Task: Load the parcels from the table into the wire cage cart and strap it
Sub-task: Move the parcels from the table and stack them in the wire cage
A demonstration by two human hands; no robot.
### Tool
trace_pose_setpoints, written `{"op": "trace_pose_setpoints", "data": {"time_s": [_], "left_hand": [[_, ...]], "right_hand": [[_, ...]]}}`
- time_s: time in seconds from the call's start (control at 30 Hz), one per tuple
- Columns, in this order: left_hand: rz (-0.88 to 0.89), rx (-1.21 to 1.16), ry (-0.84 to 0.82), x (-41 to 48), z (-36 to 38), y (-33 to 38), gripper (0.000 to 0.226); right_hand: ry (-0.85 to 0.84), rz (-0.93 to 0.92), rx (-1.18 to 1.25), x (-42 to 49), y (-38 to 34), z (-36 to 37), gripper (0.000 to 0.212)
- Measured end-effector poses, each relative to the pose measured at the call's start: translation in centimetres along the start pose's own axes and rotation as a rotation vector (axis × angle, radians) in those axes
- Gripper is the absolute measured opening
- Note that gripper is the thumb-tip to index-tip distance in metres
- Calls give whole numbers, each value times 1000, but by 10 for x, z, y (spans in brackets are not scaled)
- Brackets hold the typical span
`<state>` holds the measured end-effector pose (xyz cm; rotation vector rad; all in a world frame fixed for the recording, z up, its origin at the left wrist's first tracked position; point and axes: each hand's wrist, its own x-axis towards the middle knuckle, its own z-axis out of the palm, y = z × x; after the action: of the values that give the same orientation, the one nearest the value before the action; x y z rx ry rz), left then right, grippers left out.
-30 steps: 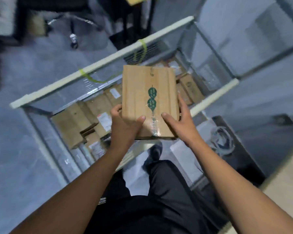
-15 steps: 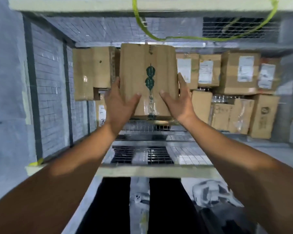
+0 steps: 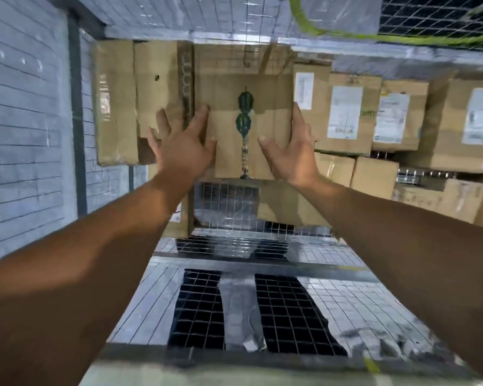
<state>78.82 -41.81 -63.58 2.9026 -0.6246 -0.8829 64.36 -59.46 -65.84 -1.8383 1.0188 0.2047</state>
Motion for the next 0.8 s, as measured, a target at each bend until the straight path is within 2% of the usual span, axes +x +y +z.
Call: {"op": "trace_pose_setpoints", "data": {"time_s": [0.13, 0.27, 0.33, 0.47, 0.53, 0.6, 0.67, 0.8], "left_hand": [[-41, 65, -99, -35, -45, 20, 73], [124, 38, -180, -107, -101, 50, 73], [226, -37, -161, -142, -125, 65, 71], [359, -278, -168, -203, -169, 92, 64], [501, -319, -161, -237, -189, 96, 61], [663, -315, -167, -270, -206, 94, 61], [770, -282, -241, -305, -219, 88, 63], [1062, -104, -374, -378, -233, 80, 62]], "right_hand": [[-127, 61, -125, -29, -38, -50, 97], [-171, 105, -155, -99, -92, -104, 87], [-132, 111, -180, -139, -116, -124, 86], [100, 168, -210, -230, -153, -165, 78], [257, 228, -190, -292, -162, -177, 74], [425, 314, -150, -361, -169, -176, 73], [570, 397, -89, -432, -174, -162, 71], [844, 598, 71, -565, -171, -110, 73]]}}
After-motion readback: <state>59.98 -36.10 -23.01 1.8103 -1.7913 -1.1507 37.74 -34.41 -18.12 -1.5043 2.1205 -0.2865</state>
